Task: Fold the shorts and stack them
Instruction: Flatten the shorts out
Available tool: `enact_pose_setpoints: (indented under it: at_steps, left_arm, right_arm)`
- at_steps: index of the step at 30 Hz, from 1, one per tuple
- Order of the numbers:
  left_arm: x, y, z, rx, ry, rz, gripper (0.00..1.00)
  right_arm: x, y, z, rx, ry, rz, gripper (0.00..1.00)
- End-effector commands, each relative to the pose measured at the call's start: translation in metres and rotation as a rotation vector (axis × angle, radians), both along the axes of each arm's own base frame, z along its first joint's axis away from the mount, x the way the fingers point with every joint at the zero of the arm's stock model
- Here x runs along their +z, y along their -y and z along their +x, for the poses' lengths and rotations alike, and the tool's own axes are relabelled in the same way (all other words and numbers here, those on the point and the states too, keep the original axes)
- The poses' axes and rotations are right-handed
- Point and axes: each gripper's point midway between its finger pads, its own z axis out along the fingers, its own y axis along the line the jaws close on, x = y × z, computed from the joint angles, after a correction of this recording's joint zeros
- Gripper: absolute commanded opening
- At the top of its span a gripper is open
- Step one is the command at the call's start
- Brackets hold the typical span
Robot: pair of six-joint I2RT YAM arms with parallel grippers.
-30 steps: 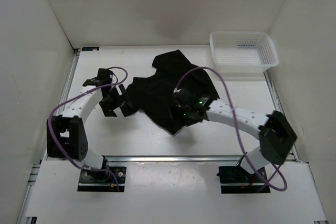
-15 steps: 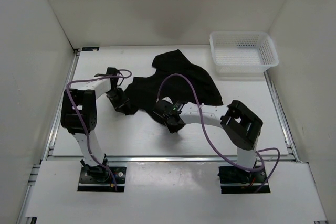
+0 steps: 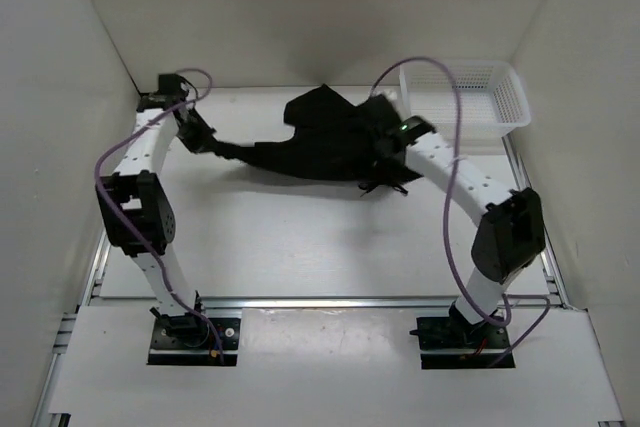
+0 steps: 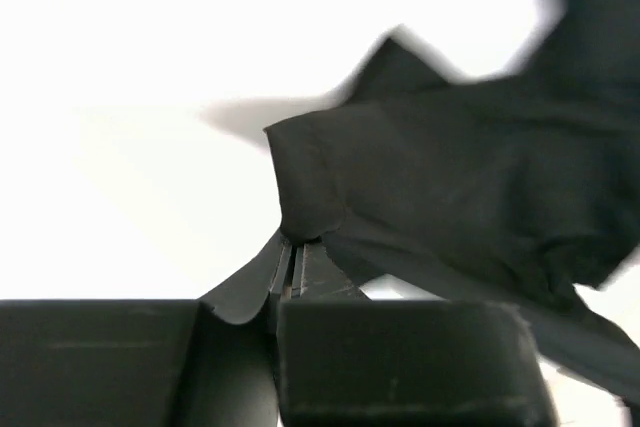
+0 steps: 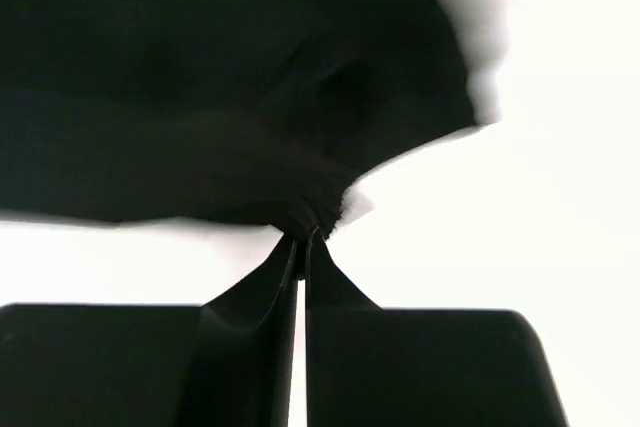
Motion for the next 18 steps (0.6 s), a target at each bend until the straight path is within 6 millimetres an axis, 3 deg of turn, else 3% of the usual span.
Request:
enact_pose_setpoints:
  at_steps: [1, 2, 4, 5, 6, 7, 8, 9, 10, 11, 12, 13, 14, 15, 16, 17, 18]
  left_arm:
    - [0.127, -0.007, 0.003, 0.001, 0.269, 0.001, 0.1]
    - [0.161, -0.011, 0.0, 0.011, 0.345, 0.009, 0.1]
    - [0.182, -0.015, -0.009, 0.021, 0.393, 0.015, 0.1]
    - [0.198, -0.017, -0.02, 0.037, 0.433, 0.015, 0.1]
    - [0.189, -0.016, -0.029, 0.037, 0.407, 0.013, 0.1]
    - [0.186, -0.015, -0.036, 0.037, 0.407, 0.013, 0.1]
    - [0.179, -0.015, -0.044, 0.029, 0.398, 0.018, 0.1]
    - [0.154, -0.012, -0.066, 0.03, 0.339, 0.013, 0.1]
    - [0.139, -0.011, -0.077, 0.03, 0.312, 0.01, 0.1]
    - [0.123, -0.01, -0.088, 0.03, 0.285, 0.008, 0.1]
    - [0.115, -0.008, -0.106, 0.03, 0.285, 0.008, 0.15]
    - [0.065, -0.005, -0.131, 0.032, 0.164, -0.004, 0.22]
    - [0.046, -0.001, -0.147, 0.035, 0.117, -0.022, 0.51]
    - [0.035, 0.0, -0.154, 0.035, 0.118, -0.022, 0.72]
    - [0.008, 0.005, -0.17, 0.027, 0.044, -0.047, 0.89]
    - [0.003, 0.004, -0.174, 0.033, 0.027, -0.057, 1.0]
    - [0.003, 0.004, -0.174, 0.033, 0.027, -0.057, 1.0]
  right_arm:
    - [0.134, 0.04, 0.033, -0.046, 0.304, 0.039, 0.0]
    - [0.15, 0.046, 0.034, -0.053, 0.337, 0.049, 0.0]
    - [0.183, 0.057, 0.026, -0.072, 0.421, 0.069, 0.0]
    - [0.187, 0.058, 0.024, -0.075, 0.445, 0.084, 0.0]
    - [0.199, 0.064, 0.013, -0.083, 0.477, 0.112, 0.0]
    - [0.178, 0.063, 0.004, -0.073, 0.441, 0.101, 0.0]
    - [0.172, 0.062, -0.002, -0.069, 0.449, 0.116, 0.0]
    - [0.176, 0.066, -0.018, -0.065, 0.476, 0.147, 0.0]
    - [0.164, 0.059, -0.031, -0.036, 0.466, 0.157, 0.0]
    - [0.118, 0.061, -0.046, -0.015, 0.39, 0.114, 0.0]
    - [0.113, 0.063, -0.061, -0.007, 0.401, 0.142, 0.0]
    - [0.095, 0.059, -0.074, 0.018, 0.371, 0.141, 0.03]
    - [0.058, 0.067, -0.088, 0.008, 0.301, 0.101, 0.36]
    - [0.043, 0.071, -0.103, -0.02, 0.253, 0.123, 0.55]
    - [0.03, 0.074, -0.111, -0.037, 0.215, 0.124, 0.66]
    - [0.014, 0.08, -0.12, -0.061, 0.177, 0.115, 0.77]
    - [0.007, 0.08, -0.125, -0.092, 0.151, 0.142, 0.81]
